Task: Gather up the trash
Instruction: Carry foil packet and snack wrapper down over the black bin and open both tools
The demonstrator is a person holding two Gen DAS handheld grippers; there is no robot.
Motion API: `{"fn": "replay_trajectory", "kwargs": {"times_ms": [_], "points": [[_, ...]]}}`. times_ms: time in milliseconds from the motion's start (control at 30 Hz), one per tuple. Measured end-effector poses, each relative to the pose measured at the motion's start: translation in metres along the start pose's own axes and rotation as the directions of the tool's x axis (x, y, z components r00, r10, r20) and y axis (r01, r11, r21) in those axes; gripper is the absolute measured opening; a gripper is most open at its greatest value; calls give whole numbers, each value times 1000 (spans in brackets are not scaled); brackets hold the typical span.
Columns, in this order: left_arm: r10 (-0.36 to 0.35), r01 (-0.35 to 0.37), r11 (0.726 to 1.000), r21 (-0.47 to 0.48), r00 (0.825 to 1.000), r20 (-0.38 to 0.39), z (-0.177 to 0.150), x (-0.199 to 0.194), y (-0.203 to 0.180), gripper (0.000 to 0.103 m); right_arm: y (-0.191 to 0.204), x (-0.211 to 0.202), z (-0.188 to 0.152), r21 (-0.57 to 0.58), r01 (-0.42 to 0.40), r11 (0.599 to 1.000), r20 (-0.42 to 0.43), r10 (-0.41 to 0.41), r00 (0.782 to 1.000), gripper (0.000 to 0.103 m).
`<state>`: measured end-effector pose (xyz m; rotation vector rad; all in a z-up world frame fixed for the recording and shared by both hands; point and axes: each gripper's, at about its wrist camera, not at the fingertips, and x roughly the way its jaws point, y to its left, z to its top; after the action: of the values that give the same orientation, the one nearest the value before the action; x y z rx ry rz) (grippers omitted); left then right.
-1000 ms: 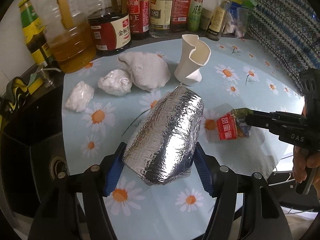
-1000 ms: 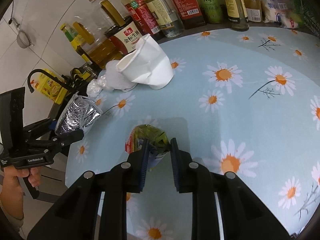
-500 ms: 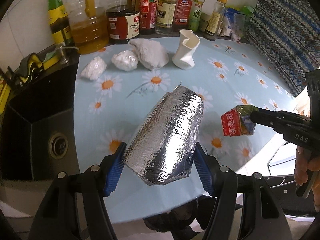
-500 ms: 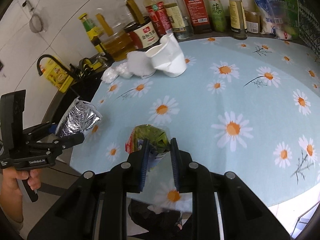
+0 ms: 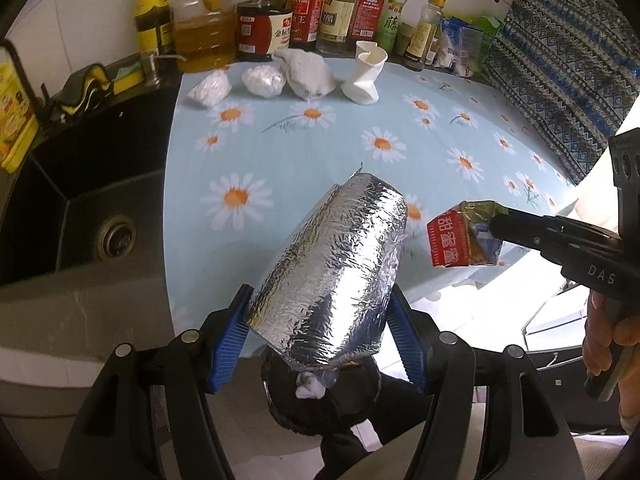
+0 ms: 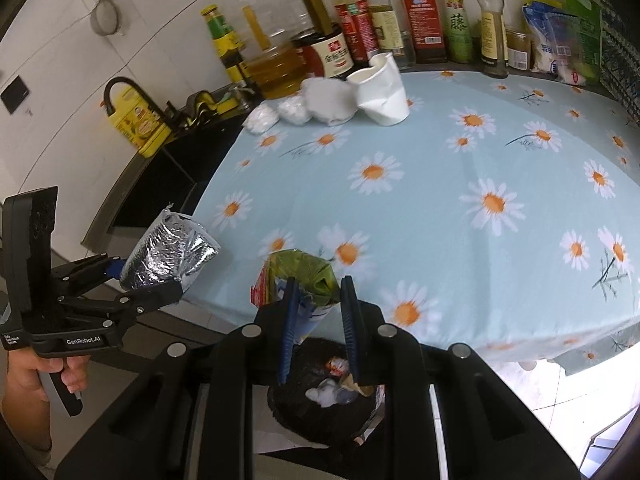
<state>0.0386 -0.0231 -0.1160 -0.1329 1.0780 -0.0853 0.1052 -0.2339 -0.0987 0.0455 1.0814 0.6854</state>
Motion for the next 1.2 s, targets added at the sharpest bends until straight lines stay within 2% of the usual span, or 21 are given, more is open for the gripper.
{"fn": "replay_trajectory", "kwargs": {"times_ms": [400,700,900,1200], "points": [[-52,49,997,-63,998,-45,-64,-5,7,64,36,5,-49,-58,-14,998,-69,10,998,23],[-64,50,994,-102,987,-148,-107,23,13,64,40,37,-89,-73,23,997,-168,-35,985,23],[-67,40,992,-123,973,-223,-126,52,18,64,33,73,-118,-74,37,997,-265,-56,963,23],[-54,10,991,-136,942,-331,-150,102,24,64,23,121,-153,-43,49,998,-387,-62,920,23]]}}
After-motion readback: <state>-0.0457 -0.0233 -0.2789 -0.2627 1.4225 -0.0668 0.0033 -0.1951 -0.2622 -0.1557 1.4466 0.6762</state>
